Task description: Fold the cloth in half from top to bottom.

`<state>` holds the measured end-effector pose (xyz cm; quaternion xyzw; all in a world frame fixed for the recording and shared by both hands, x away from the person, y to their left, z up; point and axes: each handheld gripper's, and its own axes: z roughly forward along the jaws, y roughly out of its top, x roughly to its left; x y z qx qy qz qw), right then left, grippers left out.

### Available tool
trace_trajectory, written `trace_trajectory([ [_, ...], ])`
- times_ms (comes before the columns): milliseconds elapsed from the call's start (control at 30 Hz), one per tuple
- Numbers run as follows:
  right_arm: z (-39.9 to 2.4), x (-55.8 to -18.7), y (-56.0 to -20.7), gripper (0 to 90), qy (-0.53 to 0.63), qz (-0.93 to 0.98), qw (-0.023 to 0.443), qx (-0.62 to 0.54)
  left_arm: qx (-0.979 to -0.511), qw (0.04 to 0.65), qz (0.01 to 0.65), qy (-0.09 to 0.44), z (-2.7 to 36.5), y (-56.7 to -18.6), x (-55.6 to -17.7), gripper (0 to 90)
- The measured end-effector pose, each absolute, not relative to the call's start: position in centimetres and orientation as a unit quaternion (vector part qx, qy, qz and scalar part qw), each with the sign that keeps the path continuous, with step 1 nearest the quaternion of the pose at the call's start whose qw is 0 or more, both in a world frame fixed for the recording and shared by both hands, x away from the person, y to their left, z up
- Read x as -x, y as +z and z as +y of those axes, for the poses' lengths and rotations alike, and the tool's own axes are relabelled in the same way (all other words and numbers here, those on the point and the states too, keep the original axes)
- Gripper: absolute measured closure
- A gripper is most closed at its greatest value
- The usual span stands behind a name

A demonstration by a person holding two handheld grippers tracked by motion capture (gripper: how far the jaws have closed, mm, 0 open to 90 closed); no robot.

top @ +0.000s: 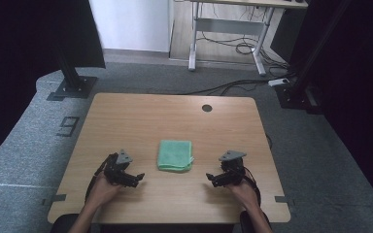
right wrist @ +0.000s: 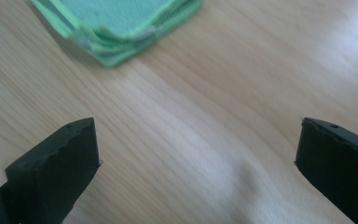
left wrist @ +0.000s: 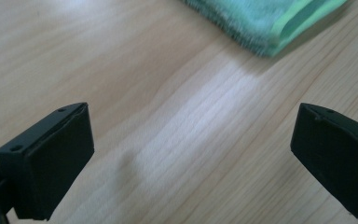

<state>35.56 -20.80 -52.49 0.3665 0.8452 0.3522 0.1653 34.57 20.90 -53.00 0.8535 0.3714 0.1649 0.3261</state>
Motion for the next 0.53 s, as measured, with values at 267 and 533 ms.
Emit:
trace_trajectory([
  [267, -22.2, -35.2, -54.7, 0.0, 0.334, 0.844, 0.165, -0.386, -0.857, 0.318, 0.373, 0.157, 20.9, -54.3, -34.5, 0.0],
  [533, -22.6, -35.2, -55.7, 0.0, 0.35, 0.834, 0.163, -0.395, -0.854, 0.322, 0.382, 0.141, 21.0, -54.9, -34.5, 0.0],
])
